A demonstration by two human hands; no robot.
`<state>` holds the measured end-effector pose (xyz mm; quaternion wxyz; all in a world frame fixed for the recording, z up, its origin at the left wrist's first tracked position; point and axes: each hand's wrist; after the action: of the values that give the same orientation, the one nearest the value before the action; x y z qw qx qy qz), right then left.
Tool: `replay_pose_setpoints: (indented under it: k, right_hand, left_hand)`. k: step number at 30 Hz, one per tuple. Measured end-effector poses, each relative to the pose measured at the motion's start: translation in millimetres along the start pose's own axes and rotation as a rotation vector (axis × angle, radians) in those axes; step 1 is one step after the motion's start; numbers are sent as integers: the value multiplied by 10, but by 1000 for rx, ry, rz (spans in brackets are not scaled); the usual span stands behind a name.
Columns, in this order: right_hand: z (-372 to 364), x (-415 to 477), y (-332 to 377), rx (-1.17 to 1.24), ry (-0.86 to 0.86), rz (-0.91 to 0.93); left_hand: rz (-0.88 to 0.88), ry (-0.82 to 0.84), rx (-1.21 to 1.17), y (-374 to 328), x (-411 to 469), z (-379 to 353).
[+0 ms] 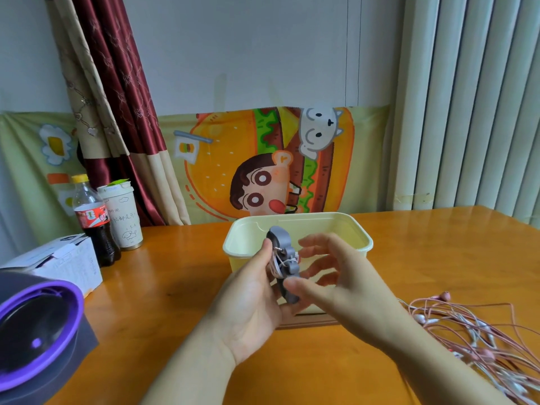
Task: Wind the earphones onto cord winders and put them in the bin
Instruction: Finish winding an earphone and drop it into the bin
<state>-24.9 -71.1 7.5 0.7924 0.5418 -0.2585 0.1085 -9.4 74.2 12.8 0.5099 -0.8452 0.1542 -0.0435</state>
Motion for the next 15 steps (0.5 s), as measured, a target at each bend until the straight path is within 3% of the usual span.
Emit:
replay_pose_setpoints:
  k: [6,9,12,15]
  right_hand:
    - [-146,63,9,-73,-56,-5]
    - [-69,292,28,-107,-45,-14]
    - [-10,636,-67,-296,-148,-4]
    - [25,859,-173,-556,-104,-15]
  left_hand:
    - [-103,42,14,-16,-13,-16]
    - [-201,-70,91,-37,26,41]
    - [-265,-182,296,-35,45,162]
    - [-293,-198,493,7,82,233]
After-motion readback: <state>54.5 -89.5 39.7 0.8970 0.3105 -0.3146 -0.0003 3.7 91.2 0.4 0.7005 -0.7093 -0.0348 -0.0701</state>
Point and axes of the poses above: each hand's wrist, its own x-axis towards the middle knuckle, its own z-axis out of the back of the hand, y = z × x, and after that the axes turned 10 degrees about -y, right-handed
